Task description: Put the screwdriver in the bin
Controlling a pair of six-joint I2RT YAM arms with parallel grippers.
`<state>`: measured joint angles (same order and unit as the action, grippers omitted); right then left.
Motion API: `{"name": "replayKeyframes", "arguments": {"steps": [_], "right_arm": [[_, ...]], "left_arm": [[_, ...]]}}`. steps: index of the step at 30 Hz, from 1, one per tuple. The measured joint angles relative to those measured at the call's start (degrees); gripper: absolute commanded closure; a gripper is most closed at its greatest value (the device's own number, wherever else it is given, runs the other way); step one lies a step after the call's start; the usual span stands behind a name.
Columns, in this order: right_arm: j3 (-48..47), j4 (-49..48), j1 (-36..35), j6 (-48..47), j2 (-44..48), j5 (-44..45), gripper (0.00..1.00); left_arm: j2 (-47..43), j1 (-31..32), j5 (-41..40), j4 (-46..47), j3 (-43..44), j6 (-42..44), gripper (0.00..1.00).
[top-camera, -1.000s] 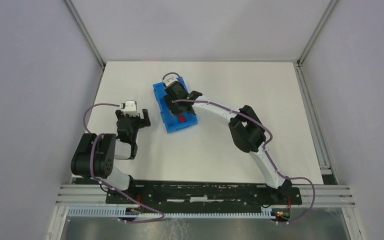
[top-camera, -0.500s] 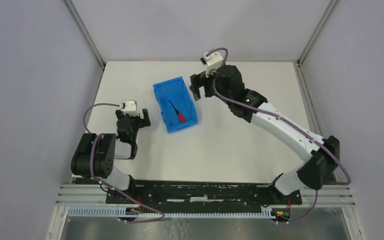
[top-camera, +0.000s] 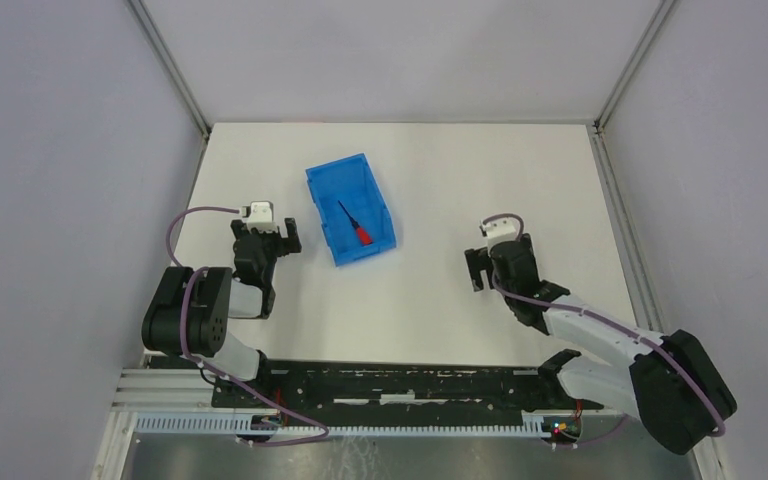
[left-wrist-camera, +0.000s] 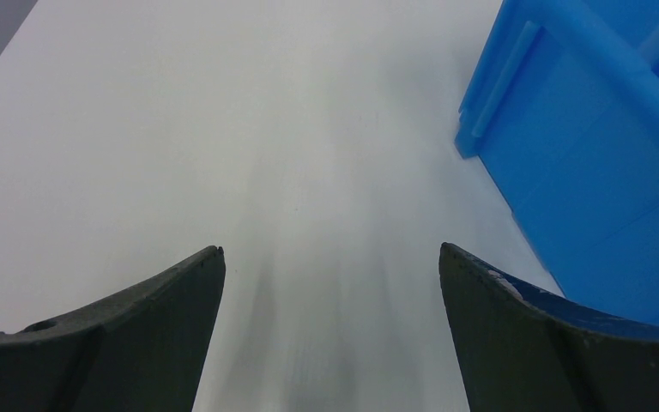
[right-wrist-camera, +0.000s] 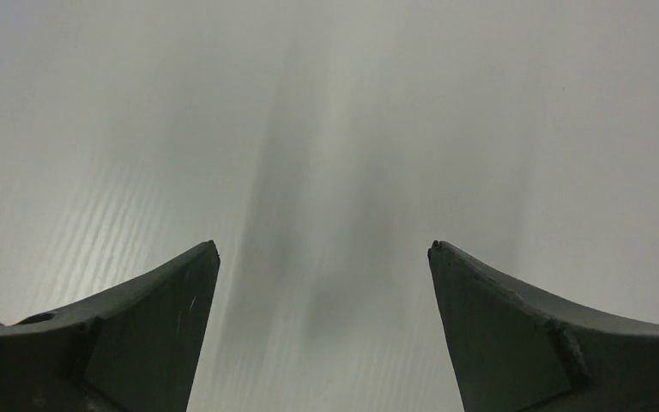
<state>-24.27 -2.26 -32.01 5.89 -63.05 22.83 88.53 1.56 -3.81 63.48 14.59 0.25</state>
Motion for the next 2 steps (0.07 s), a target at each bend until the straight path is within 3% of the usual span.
{"name": "replayKeyframes", "arguments": {"steps": [2], "right_arm": [[2.5,-1.6,0.3,0.3,0.3,0.5,0.02]], "left_arm": [[0.0,0.0,0.0,0.0,0.0,0.0,0.00]]}}
